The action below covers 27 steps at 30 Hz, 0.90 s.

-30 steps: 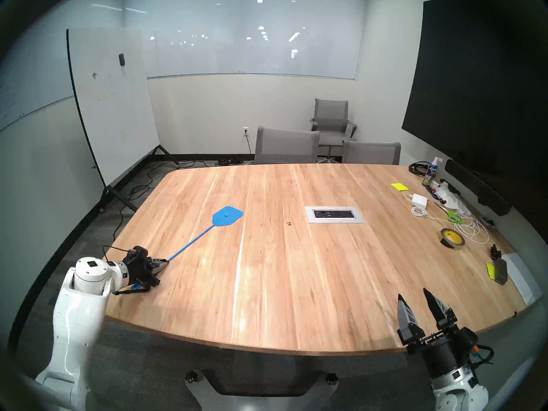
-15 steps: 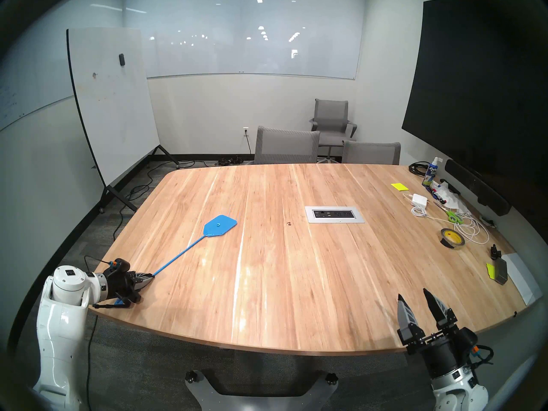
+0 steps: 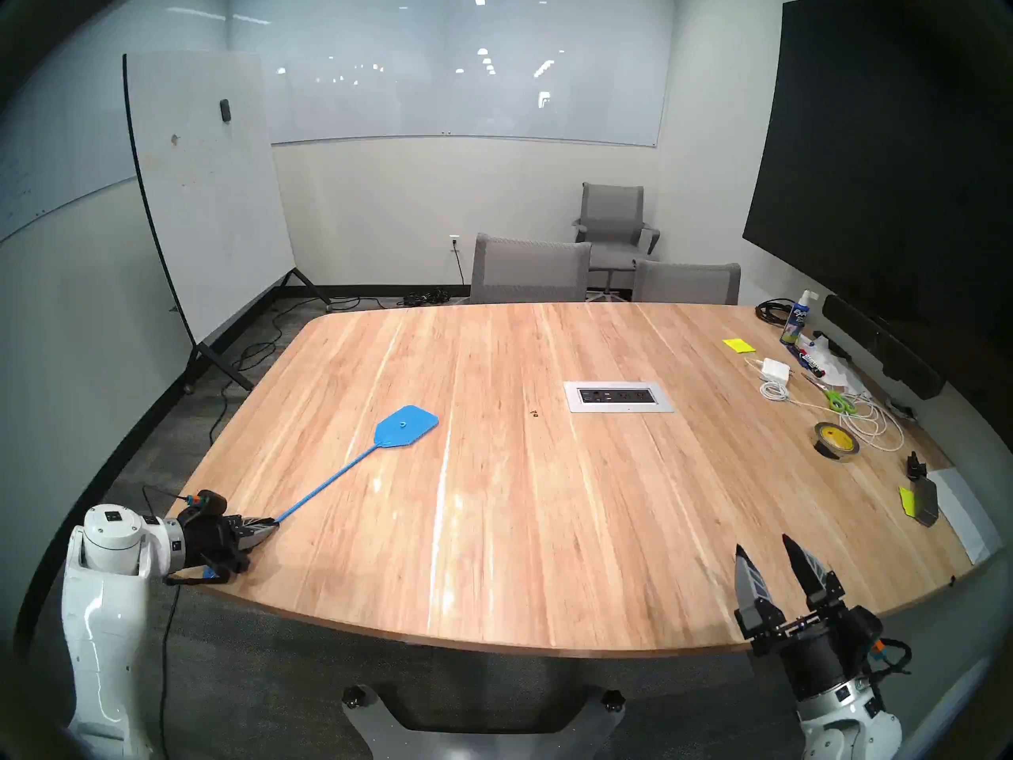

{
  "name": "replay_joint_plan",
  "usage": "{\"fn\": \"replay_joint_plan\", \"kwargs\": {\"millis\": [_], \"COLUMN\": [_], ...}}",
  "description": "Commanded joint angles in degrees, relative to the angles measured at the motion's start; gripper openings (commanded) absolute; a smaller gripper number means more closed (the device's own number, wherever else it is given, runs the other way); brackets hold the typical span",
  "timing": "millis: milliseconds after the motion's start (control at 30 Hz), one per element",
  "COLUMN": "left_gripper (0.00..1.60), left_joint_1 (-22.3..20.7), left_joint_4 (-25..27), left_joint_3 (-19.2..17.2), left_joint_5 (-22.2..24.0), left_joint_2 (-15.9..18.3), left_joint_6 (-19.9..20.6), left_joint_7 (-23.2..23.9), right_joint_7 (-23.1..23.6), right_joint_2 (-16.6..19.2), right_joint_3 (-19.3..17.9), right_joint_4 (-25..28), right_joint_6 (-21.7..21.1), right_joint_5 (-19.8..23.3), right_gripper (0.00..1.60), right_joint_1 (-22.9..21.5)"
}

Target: Swat a bug on table

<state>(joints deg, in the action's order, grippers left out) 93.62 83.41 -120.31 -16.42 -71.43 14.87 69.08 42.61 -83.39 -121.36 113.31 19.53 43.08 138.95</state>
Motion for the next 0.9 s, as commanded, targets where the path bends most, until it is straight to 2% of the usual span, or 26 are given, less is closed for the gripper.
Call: {"fn": "replay_joint_plan", "kwargs": {"millis": [0, 300, 367, 500, 600, 633, 667, 867], "left_gripper": [0.0, 0.0, 0.0, 0.0, 0.0, 0.0, 0.0, 0.0], "left_joint_1": [6.3, 6.72, 10.1, 7.64, 7.96, 9.38, 7.86, 9.08], "left_joint_4": [-2.95, -2.78, -2.18, -2.49, -2.43, -2.23, -2.45, -2.16], "left_joint_3": [-2.17, -7.04, -8.2, -9.64, -11.14, -11.67, -12.22, -15.51], "left_joint_5": [-1.94, -1.35, -0.95, -0.83, -0.61, -0.49, -0.56, -0.51], "left_joint_2": [-2.03, -2.97, -3.19, -3.99, -4.61, -4.77, -5.05, -6.26], "left_joint_6": [0.88, 0.69, 0.64, 0.55, 0.45, 0.41, 0.37, 0.07], "left_joint_7": [3.86, 6.41, 7.06, 8.2, 9.19, 9.52, 9.91, 12.05], "right_joint_7": [0.11, 0.19, 0.22, 0.26, 0.29, 0.31, 0.32, 0.39], "right_joint_2": [0.1, 0.1, 0.1, 0.1, 0.11, 0.11, 0.11, 0.11], "right_joint_3": [0.03, 0.02, 0.02, 0.01, 0.01, 0.01, 0.01, 0.01], "right_joint_4": [0.44, 0.07, -0.01, -0.13, -0.2, -0.23, -0.26, -0.37], "right_joint_6": [0.08, 0.09, 0.09, 0.09, 0.09, 0.1, 0.1, 0.11], "right_joint_5": [0.02, 0.02, 0.02, 0.02, 0.03, 0.03, 0.03, 0.03], "right_gripper": [1.6, 1.6, 1.6, 1.6, 1.6, 1.6, 1.6, 1.6], "right_joint_1": [-0.2, -0.39, -0.44, -0.51, -0.57, -0.6, -0.61, -0.75]}}
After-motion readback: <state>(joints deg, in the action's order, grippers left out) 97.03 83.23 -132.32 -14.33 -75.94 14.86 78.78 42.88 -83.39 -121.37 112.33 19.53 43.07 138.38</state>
